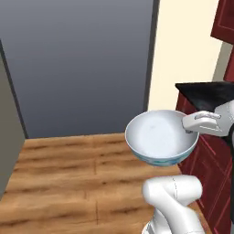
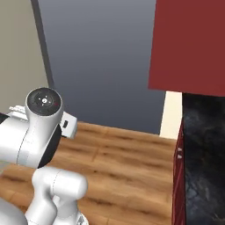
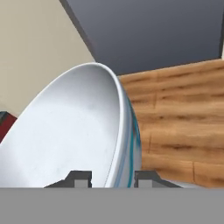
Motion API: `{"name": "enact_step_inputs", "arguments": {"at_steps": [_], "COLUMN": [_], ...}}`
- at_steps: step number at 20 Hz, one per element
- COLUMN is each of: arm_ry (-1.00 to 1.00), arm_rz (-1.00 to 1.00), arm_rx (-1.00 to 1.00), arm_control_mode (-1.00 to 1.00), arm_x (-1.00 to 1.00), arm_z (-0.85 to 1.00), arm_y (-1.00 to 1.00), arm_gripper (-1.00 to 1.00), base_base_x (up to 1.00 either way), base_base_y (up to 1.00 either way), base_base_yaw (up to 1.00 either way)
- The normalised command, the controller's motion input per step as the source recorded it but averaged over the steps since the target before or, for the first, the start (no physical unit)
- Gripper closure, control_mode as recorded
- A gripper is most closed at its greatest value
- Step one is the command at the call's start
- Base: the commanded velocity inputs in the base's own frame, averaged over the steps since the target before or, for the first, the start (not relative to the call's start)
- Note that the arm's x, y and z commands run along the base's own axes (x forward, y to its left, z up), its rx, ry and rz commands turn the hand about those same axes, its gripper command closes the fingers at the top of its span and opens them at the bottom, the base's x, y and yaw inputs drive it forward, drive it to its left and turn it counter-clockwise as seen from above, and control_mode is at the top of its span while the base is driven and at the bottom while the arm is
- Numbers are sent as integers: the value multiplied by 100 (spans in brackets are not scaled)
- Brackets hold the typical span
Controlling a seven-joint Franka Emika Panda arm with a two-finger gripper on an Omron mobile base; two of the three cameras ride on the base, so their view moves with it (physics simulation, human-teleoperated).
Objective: Move the bowls from the cabinet to the plates on the dining table.
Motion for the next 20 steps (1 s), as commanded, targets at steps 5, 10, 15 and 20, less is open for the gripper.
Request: {"name": "enact_step_inputs", "arguments": {"at_steps": [5,10,15,20], "arm_ry": [0,0,0,0], "arm_rz": [0,0,0,0], "arm_rx": [0,0,0,0], "arm_control_mode": [100,100,100,100], "arm_x": [0,0,0,0], "arm_z": [0,0,0,0], "arm_y": [0,0,0,0], "arm_gripper": [100,100,100,100], "base_base_x": [0,0,0,0], "base_base_y": [-3,-3,-1,0], "base_base_yaw": [46,46,45,44]}}
